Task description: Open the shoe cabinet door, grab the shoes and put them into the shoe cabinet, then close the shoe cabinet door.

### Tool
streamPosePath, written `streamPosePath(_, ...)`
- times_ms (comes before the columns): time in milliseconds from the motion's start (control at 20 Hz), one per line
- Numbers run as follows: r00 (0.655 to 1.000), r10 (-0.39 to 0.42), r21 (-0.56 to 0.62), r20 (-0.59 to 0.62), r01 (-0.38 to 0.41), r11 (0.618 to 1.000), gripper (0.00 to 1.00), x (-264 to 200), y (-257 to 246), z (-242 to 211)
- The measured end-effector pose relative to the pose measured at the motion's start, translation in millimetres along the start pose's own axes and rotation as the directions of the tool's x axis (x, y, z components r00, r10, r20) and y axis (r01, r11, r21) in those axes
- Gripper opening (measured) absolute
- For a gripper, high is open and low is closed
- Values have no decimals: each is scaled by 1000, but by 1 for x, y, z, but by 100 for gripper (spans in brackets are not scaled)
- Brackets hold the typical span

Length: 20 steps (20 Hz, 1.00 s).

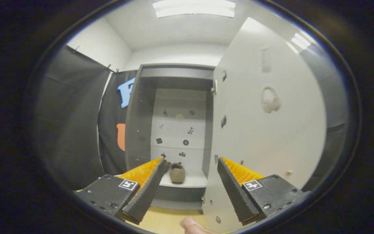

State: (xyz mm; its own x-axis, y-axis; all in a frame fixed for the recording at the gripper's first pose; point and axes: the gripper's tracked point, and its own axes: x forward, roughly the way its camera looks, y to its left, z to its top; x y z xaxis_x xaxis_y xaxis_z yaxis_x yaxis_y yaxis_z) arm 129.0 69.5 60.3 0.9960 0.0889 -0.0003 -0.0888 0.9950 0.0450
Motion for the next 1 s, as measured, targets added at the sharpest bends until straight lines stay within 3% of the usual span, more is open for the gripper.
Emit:
streamPosePath(250, 998, 25, -19, 64, -24, 1000, 100, -93, -52, -19)
streamPosePath(400, 998, -35, -54, 46, 38, 998, 100, -123, -102, -56)
streamPosePath(700, 962, -258, -36, -87, 256, 966, 100, -113, -204, -130)
streamPosePath(900, 936, -270, 2, -226, 277, 961, 100, -90, -225, -192)
streamPosePath(1000, 939, -227, 26, -259, 241, 970, 100, -82, -216, -207)
